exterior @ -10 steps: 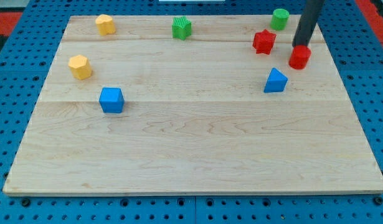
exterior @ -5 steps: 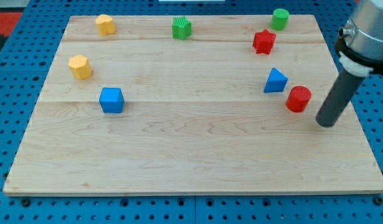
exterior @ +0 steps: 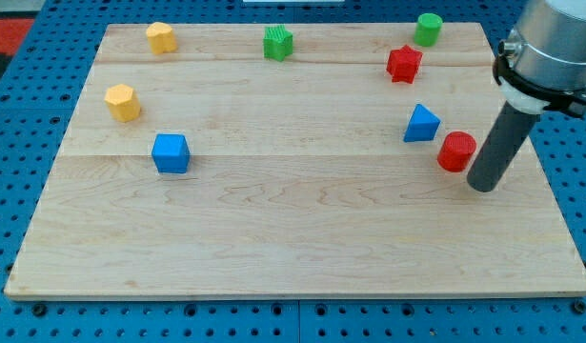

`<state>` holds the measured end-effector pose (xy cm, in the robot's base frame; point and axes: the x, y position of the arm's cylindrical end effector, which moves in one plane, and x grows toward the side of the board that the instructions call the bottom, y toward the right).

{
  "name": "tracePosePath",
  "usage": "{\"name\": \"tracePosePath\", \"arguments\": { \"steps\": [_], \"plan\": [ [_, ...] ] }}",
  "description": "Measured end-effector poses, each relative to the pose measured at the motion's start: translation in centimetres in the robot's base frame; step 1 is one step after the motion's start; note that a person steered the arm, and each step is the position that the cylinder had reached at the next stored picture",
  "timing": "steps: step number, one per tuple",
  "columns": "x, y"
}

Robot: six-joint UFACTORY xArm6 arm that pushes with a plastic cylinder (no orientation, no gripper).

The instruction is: Drag the red circle to the bottom right corner

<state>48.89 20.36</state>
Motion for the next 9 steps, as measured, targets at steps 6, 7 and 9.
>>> {"name": "tracePosePath", "arguments": {
  "steps": [6,7,9],
  "plan": [
    [-7.0,-5.8],
    [-8.2,-3.3],
    [-2.8,-0.5]
  ]
}}
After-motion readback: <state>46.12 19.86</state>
